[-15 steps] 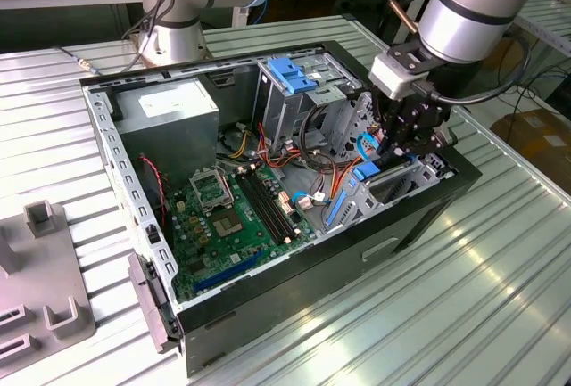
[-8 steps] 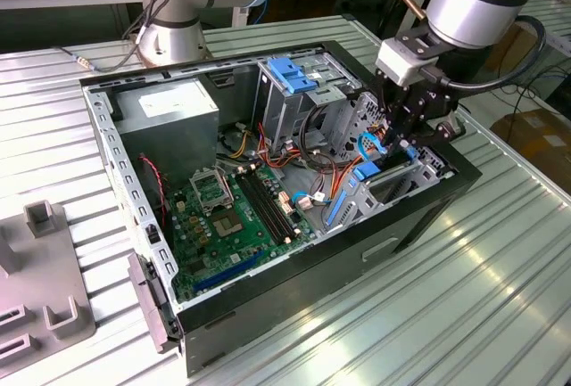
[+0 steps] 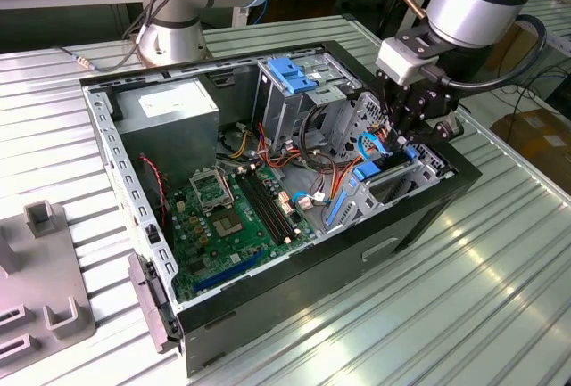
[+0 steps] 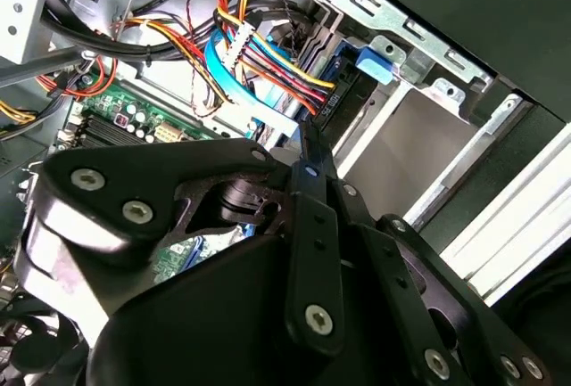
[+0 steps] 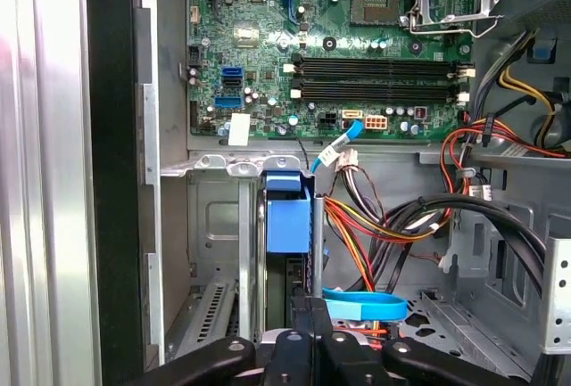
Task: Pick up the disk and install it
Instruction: 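Insert the second disk wire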
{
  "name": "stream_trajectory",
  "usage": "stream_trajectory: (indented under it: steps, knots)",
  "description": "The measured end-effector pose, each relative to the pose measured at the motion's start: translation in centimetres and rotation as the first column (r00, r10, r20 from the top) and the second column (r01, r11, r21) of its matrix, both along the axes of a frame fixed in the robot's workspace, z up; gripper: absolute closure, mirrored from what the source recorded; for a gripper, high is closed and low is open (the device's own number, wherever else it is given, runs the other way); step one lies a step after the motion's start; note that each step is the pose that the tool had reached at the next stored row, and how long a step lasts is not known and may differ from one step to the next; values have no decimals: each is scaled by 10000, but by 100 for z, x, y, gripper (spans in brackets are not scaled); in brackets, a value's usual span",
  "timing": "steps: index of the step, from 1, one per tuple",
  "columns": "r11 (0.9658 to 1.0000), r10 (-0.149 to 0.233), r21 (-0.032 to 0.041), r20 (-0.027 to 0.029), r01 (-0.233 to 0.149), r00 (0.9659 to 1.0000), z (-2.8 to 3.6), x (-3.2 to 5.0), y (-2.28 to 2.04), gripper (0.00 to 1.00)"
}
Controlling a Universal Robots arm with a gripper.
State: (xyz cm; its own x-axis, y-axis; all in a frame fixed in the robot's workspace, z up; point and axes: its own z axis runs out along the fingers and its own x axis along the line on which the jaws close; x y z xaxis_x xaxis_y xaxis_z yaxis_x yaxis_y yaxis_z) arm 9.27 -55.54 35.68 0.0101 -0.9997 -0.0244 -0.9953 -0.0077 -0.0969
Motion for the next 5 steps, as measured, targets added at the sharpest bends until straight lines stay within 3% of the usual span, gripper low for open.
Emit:
stream_trajectory:
  steps: [5]
  knots:
    - [10000, 0, -1, 0, 0, 10000, 6, 0, 0, 90]
